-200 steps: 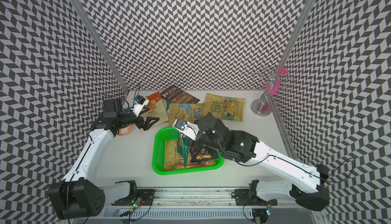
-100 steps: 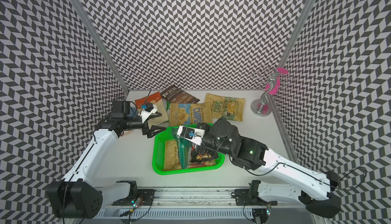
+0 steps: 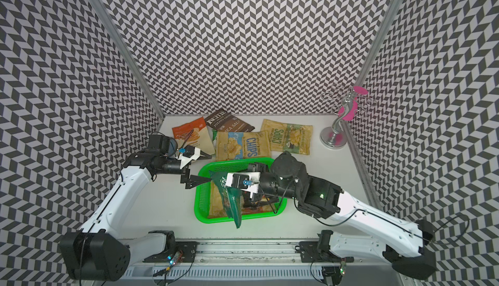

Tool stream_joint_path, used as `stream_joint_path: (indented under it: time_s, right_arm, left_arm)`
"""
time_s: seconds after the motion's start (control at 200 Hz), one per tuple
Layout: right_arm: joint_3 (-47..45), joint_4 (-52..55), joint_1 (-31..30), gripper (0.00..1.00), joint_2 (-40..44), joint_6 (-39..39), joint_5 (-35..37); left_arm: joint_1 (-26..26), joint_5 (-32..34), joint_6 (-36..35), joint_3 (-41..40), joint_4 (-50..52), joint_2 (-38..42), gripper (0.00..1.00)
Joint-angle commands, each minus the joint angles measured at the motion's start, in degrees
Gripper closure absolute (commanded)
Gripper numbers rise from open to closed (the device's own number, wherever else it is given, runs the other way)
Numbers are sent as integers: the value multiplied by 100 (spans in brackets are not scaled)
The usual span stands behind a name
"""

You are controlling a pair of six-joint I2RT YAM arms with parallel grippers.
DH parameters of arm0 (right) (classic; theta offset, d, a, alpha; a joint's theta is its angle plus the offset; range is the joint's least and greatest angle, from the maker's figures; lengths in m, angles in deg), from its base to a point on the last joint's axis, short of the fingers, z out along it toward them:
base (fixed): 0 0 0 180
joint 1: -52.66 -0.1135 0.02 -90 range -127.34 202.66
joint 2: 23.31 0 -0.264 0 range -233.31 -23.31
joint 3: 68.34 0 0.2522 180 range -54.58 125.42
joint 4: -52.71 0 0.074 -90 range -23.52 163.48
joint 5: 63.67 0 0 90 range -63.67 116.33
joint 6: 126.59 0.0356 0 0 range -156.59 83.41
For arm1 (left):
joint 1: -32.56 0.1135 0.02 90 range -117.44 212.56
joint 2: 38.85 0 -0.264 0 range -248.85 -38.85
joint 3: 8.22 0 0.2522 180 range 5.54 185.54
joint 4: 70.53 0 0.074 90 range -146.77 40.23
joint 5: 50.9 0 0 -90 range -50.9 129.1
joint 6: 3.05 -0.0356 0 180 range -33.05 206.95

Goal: Put the potato chips into the basket
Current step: Place the potato chip in the basket.

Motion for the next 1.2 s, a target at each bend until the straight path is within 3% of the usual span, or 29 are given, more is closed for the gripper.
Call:
stream_joint_path:
  time_s: [0.0, 0.18, 0.34, 0.436, 0.511, 0.616, 0.821, 1.011, 1.112, 1.192]
  right_arm:
    - [81, -622, -2, 100, 198, -61, -283]
    - [97, -663, -8, 100, 238, -107, -367]
    - [103, -661, -1, 100, 249, -118, -343]
    - [77, -642, -1, 100, 262, -114, -293]
    - [22, -650, -2, 100, 288, -112, -245]
    - [-71, -732, -6, 100, 335, -91, -193]
    - [-160, -814, 6, 100, 372, -77, -30]
    - [-272, -870, 22, 100, 408, -55, 238]
    - [-418, -932, 35, 100, 445, 51, 489]
    - [-627, -1076, 43, 100, 507, 268, 622]
  left_arm:
    - [-51, -294, -1070, 180, 997, -148, 1]
    - [-134, -334, -2063, 312, 1906, -429, 1]
    - [-158, -326, -1983, 411, 1941, -465, 7]
    - [-173, -326, -1983, 464, 1930, -378, 17]
    - [-172, -334, -1882, 520, 1881, -317, 31]
    - [-172, -328, -1603, 561, 1694, -222, 39]
    - [-194, -218, -1324, 491, 1396, -114, 65]
    - [-193, -80, -1127, 532, 1283, -130, 100]
    - [-192, 58, -729, 578, 991, -79, 100]
    - [-194, 235, -14, 580, 449, 4, 100]
